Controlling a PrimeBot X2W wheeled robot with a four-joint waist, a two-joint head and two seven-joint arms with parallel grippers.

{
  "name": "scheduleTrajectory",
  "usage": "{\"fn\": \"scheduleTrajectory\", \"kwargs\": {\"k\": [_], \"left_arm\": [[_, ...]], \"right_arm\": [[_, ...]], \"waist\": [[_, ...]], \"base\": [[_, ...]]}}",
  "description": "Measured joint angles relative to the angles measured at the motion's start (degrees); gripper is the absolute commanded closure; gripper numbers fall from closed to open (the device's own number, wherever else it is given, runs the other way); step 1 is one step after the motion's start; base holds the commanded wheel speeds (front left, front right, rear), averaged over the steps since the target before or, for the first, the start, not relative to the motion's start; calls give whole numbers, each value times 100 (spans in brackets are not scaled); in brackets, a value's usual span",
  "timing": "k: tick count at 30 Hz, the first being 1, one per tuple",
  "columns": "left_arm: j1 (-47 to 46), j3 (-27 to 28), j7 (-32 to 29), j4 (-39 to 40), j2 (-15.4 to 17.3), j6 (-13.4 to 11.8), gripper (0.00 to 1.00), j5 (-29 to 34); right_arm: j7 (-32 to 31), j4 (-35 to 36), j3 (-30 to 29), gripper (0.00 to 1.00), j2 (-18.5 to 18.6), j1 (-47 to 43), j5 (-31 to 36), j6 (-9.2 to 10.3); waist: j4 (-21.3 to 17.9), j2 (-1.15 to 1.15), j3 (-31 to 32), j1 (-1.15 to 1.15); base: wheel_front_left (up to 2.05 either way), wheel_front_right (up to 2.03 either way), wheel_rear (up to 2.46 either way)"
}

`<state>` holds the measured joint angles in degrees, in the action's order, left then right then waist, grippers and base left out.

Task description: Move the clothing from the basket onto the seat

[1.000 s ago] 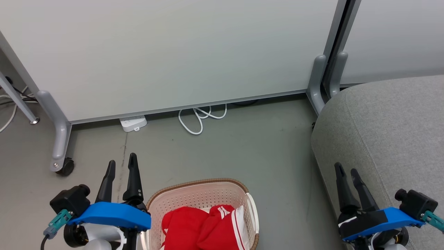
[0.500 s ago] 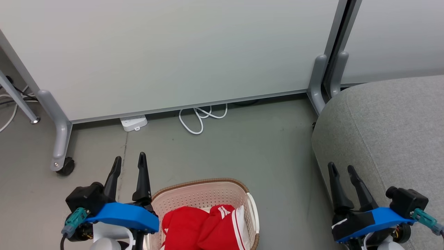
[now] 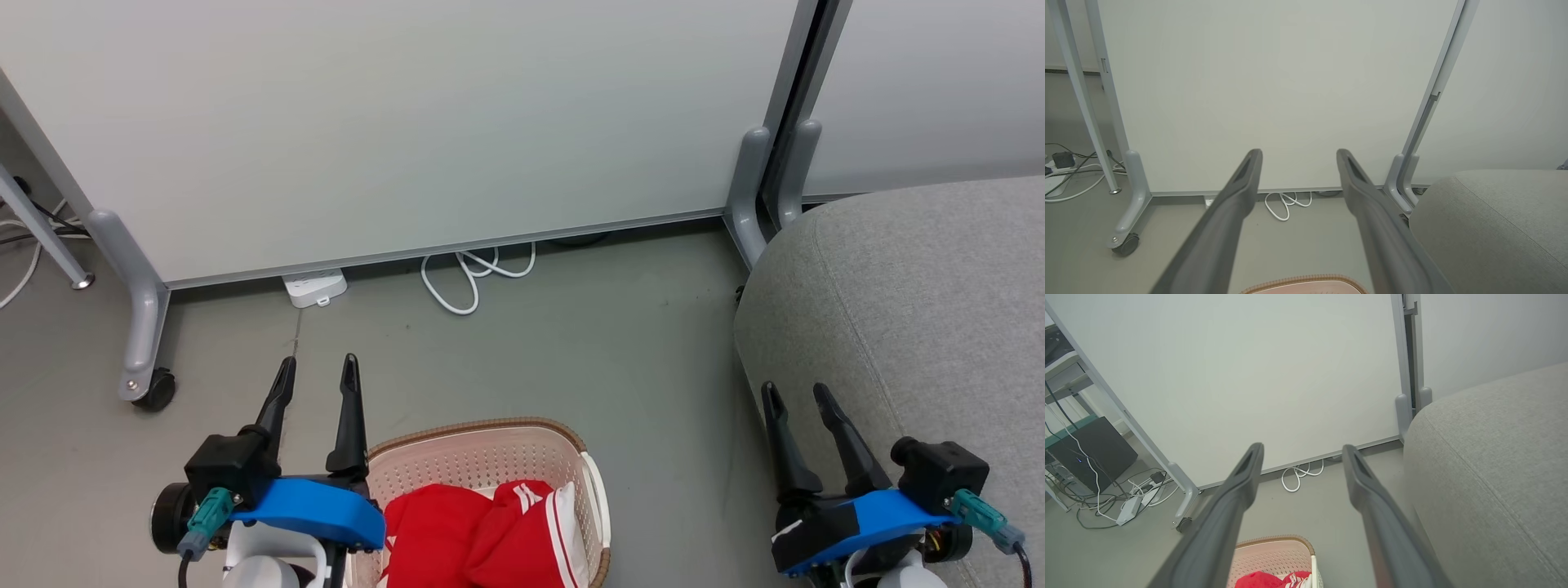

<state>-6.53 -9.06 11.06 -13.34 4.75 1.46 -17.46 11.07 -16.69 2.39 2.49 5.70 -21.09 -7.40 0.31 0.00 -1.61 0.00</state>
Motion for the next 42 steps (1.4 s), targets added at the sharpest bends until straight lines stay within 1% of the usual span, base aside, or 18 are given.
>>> {"fn": "scheduleTrajectory", "kwargs": {"k": [18,36,42], "left_arm": [[-39,-96,215,-34,18,-4,0,823],[-34,53,393,-215,-121,265,0,1416],[-34,93,393,-270,-143,314,0,1447]], "right_arm": [[212,-35,77,0,11,10,847,-1],[391,-87,135,0,20,26,1556,-8],[391,-100,131,0,21,25,1546,-8]], "waist": [[-3,0,-33,0],[2,0,-42,0],[8,0,-53,0]], "base": [[0,0,0],[0,0,0],[0,0,0]]}}
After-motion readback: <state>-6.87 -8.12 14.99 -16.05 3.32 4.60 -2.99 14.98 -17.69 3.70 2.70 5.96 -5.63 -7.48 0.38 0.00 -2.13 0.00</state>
